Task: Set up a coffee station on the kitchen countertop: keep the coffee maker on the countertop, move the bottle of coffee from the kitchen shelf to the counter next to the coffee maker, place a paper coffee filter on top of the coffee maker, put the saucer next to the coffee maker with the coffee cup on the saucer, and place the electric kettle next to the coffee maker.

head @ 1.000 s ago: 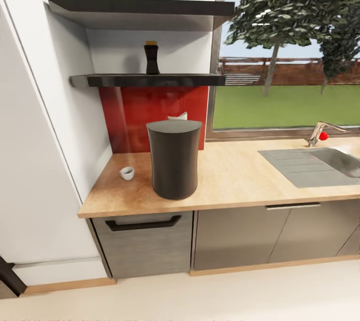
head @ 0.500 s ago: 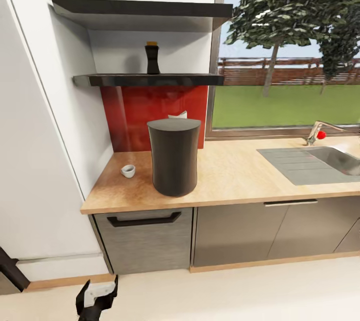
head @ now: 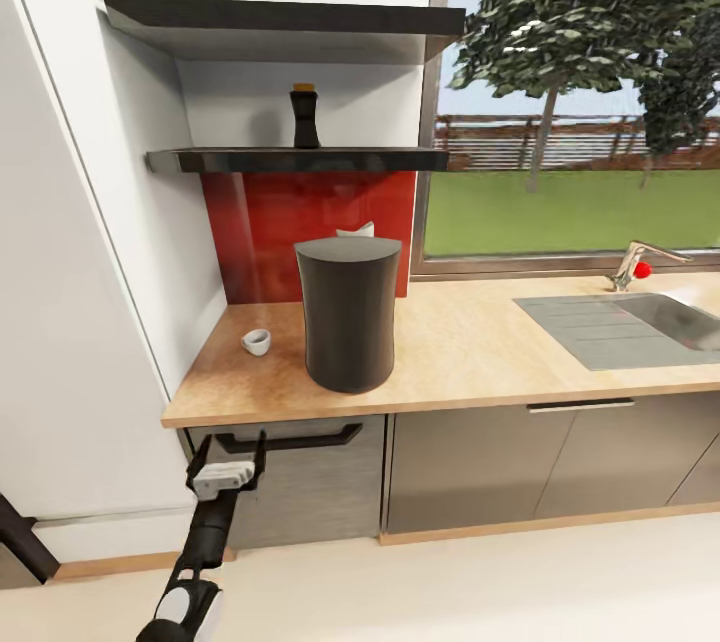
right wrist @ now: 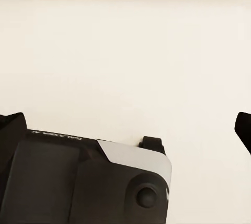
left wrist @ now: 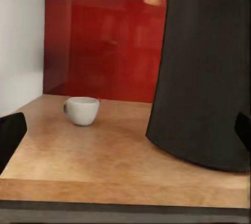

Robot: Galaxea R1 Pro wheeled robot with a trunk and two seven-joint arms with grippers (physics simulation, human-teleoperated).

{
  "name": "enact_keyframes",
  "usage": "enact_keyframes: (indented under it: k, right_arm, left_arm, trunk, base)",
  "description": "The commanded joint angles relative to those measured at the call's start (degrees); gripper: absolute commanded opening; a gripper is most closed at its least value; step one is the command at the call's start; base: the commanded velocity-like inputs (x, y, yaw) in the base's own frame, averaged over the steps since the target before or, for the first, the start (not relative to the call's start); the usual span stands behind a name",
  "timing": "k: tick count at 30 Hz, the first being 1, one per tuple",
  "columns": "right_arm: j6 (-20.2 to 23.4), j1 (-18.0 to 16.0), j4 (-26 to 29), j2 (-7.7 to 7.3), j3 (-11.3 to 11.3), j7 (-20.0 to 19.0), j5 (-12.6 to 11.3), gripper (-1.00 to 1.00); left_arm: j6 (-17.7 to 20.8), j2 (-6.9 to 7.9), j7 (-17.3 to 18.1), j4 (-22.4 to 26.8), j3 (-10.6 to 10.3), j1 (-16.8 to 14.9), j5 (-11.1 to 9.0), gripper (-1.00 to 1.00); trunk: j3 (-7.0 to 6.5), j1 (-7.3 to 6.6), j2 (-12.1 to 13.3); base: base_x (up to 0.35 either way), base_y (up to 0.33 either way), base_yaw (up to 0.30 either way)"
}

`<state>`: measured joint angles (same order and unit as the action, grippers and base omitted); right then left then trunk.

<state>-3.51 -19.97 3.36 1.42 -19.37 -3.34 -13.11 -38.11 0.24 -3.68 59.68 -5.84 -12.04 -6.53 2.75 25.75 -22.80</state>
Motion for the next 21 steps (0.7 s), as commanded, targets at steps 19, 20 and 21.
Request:
enact_keyframes:
  k: [19, 20, 21]
  right_arm:
    - [-0.29, -0.07, -0.03, 0.02, -0.34, -0.17, -0.6, 1.0]
    - [-0.32, -0.07, -0.02, 0.02, -0.33, -0.17, -0.6, 1.0]
    - [-0.29, -0.07, -0.02, 0.0, -0.32, -0.17, -0.6, 1.0]
  left_arm:
    - [6.68, -6.82, -0.89, 15.29, -0.28, -18.03, -0.19, 1.0]
    - [8.65, -6.98, -1.1, 15.43, -0.27, -19.53, -0.17, 1.0]
    - [11.64, -7.12, -1.73, 15.6, -0.28, -21.64, -0.16, 1.0]
  trunk:
    - [0.13, 0.03, -0.12]
    - [0.13, 0.03, -0.12]
    - [0.13, 0.03, -0.12]
  base:
    - [0.0, 0.0, 0.0]
    - [0.0, 0.0, 0.0]
    - [0.0, 0.0, 0.0]
